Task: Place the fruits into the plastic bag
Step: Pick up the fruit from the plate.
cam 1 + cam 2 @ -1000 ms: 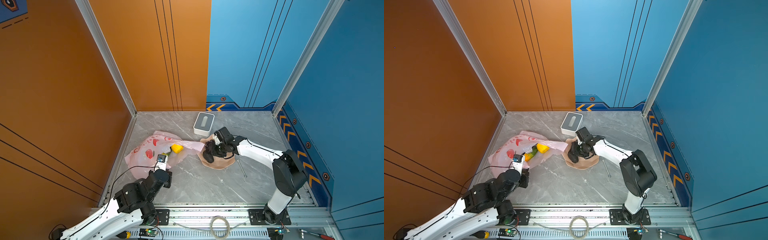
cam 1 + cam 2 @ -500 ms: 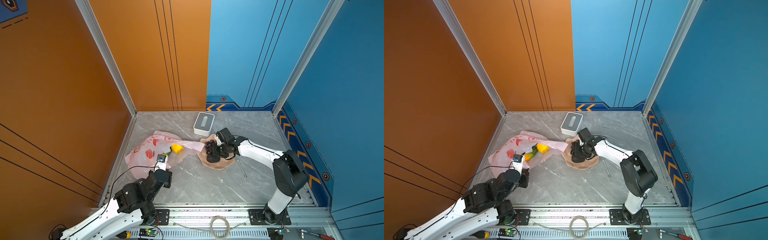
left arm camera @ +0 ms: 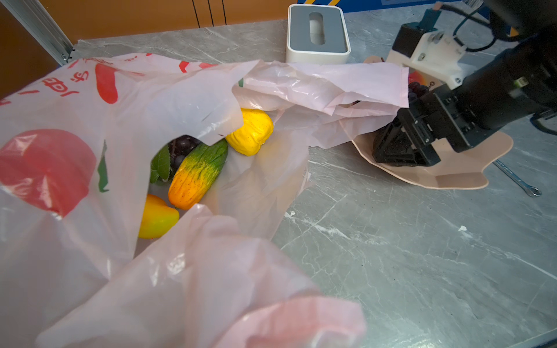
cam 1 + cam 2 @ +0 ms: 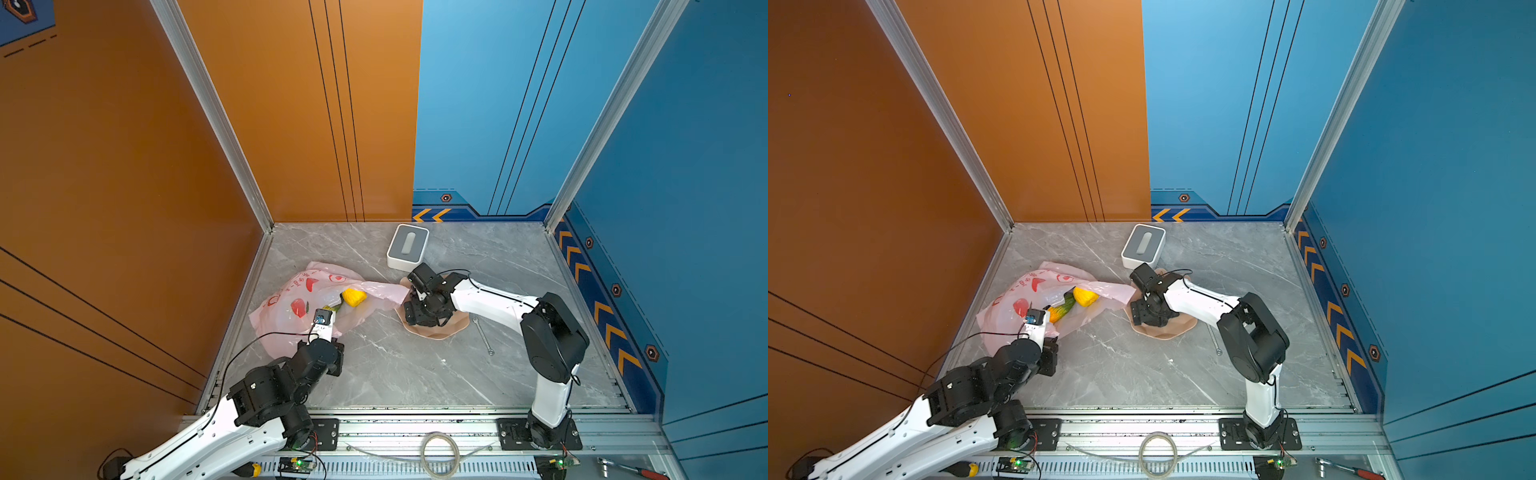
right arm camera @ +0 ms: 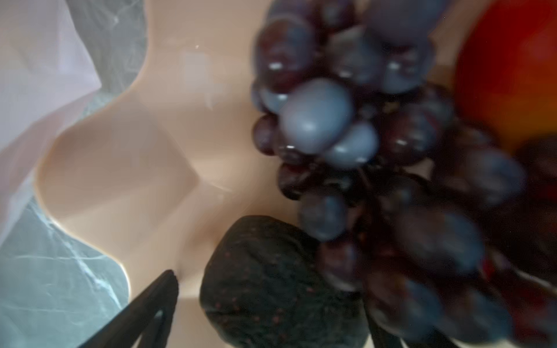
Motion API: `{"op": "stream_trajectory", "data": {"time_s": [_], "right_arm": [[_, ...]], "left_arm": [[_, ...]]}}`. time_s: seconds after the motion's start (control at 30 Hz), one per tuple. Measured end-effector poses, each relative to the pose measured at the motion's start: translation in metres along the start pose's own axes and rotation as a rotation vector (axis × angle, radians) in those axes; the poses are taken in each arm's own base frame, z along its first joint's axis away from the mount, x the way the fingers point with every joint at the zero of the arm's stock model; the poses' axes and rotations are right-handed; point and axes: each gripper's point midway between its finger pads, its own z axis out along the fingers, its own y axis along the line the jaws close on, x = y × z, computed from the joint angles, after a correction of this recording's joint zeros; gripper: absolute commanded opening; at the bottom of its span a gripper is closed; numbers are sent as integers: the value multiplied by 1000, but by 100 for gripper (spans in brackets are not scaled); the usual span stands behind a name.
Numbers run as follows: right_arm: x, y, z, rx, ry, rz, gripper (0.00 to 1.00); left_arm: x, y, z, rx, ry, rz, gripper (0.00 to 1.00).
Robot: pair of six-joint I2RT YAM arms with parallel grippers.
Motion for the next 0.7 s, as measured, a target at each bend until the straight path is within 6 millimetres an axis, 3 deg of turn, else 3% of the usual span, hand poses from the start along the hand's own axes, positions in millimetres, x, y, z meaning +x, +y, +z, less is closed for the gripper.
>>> {"op": "stream_trajectory", "data": {"time_s": [0.27, 0.33, 0.47, 0.63, 0.7], "right_arm": [[7, -5, 1, 37, 39, -17, 98], [9, -6, 1, 41, 48, -17, 92], [12, -8, 0, 47, 61, -25, 71], [12, -10, 0, 48, 62, -19, 68], [11, -10, 0, 48, 61, -21, 62]], "left_arm": [[0, 0, 0, 0, 0, 0, 0], [0, 0, 0, 0, 0, 0, 0], [0, 0, 0, 0, 0, 0, 0], [0, 0, 0, 0, 0, 0, 0], [0, 0, 0, 0, 0, 0, 0]]}}
